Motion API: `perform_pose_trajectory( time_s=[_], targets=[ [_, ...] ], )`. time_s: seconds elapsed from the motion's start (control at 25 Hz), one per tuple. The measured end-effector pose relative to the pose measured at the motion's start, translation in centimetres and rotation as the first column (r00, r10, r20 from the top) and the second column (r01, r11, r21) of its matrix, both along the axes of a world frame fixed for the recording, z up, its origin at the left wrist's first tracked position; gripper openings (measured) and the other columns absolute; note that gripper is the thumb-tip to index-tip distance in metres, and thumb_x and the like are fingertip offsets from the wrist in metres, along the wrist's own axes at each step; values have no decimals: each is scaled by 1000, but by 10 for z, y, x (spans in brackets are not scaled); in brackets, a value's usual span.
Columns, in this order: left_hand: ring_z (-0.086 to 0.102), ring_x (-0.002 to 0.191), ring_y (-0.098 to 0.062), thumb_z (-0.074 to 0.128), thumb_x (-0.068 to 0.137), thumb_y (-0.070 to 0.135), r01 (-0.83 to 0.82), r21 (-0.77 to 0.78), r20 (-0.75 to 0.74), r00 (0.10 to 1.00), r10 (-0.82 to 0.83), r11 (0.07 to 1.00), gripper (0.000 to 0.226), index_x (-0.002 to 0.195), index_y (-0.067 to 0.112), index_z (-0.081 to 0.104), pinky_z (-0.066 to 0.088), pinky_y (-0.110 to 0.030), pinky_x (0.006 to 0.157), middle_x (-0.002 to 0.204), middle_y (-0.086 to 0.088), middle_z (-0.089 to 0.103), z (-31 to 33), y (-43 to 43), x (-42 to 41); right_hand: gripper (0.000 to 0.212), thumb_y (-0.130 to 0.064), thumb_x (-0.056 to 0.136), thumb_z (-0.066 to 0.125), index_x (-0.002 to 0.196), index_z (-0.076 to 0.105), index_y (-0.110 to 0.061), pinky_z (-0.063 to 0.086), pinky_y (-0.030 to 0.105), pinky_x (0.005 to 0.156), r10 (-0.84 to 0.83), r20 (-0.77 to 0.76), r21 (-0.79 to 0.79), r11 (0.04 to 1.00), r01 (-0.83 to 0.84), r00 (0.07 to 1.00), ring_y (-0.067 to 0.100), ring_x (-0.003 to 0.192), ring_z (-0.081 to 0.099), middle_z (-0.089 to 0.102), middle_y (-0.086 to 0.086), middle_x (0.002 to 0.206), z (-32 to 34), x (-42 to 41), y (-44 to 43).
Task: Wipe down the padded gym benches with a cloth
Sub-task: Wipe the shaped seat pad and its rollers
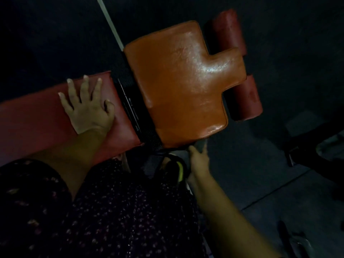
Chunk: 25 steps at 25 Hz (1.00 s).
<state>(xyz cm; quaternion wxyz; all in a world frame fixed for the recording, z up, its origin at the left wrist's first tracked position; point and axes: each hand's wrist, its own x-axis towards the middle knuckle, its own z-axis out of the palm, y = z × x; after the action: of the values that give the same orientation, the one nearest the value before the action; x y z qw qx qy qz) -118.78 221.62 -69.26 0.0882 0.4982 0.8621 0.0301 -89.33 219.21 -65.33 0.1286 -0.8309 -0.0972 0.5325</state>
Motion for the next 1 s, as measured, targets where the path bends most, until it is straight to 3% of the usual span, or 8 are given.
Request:
perform_pose_trajectory(
  time_s=[0.16,0.4,0.48,0.6,0.76,0.88,0.96,1.0],
  targets=[
    [9,150,-38,39,92,38,4,5,-17,1000,-4,1000,60,152,28,34,3,-61,118,161,-4,24,1,0,-1,63,-9,83,60,142,43,-24,56,40,87,-191,-280,-6,980,197,941,30,104,63,60,17,128,12,-60,-37],
    [9,150,-37,38,96,35,85,-7,13,996,-84,996,56,151,25,36,3,-58,120,161,-7,25,-1,-2,-3,50,-8,89,59,133,45,-26,59,44,80,-382,-192,219,881,419,904,32,101,67,63,16,121,2,24,34],
    [12,150,-36,39,97,33,114,25,25,993,-114,993,50,146,26,44,2,-56,119,159,-7,31,-2,-3,-4,72,-13,85,64,148,35,-30,57,51,83,-405,-181,162,887,433,896,35,106,65,59,13,129,9,5,29],
    [22,147,-36,41,96,31,206,88,72,975,-212,975,41,132,25,60,4,-55,119,150,-7,46,-1,-5,-6,80,-25,84,66,148,25,-47,48,51,100,-210,-91,72,974,216,974,29,119,54,47,-3,133,1,-51,-24],
    [38,139,-36,35,98,37,340,138,130,925,-357,930,43,123,21,67,13,-57,117,129,-6,65,6,-6,-9,52,-12,93,56,133,41,-42,49,11,85,53,-248,106,994,-27,967,7,90,57,58,-8,115,32,-117,-55],
    [53,127,-38,33,95,43,689,164,171,685,-708,706,54,125,13,66,30,-57,112,122,-13,68,9,-14,-14,71,-38,78,59,144,36,-48,44,38,105,325,-35,202,929,-312,945,20,113,57,58,-2,135,33,-111,-33],
    [56,124,-33,33,94,41,909,111,115,389,-914,401,53,126,15,66,37,-54,110,125,-12,67,4,-23,-18,72,-37,81,60,146,31,-47,48,44,97,692,186,187,672,-717,697,27,115,54,52,3,138,38,-102,-29],
    [53,128,-31,32,95,42,939,69,91,330,-940,336,54,131,16,62,33,-51,113,131,-11,63,2,-26,-23,72,-34,87,59,149,25,-47,50,44,91,877,302,97,363,-927,375,30,115,50,43,5,143,40,-96,-35]
  ],
)
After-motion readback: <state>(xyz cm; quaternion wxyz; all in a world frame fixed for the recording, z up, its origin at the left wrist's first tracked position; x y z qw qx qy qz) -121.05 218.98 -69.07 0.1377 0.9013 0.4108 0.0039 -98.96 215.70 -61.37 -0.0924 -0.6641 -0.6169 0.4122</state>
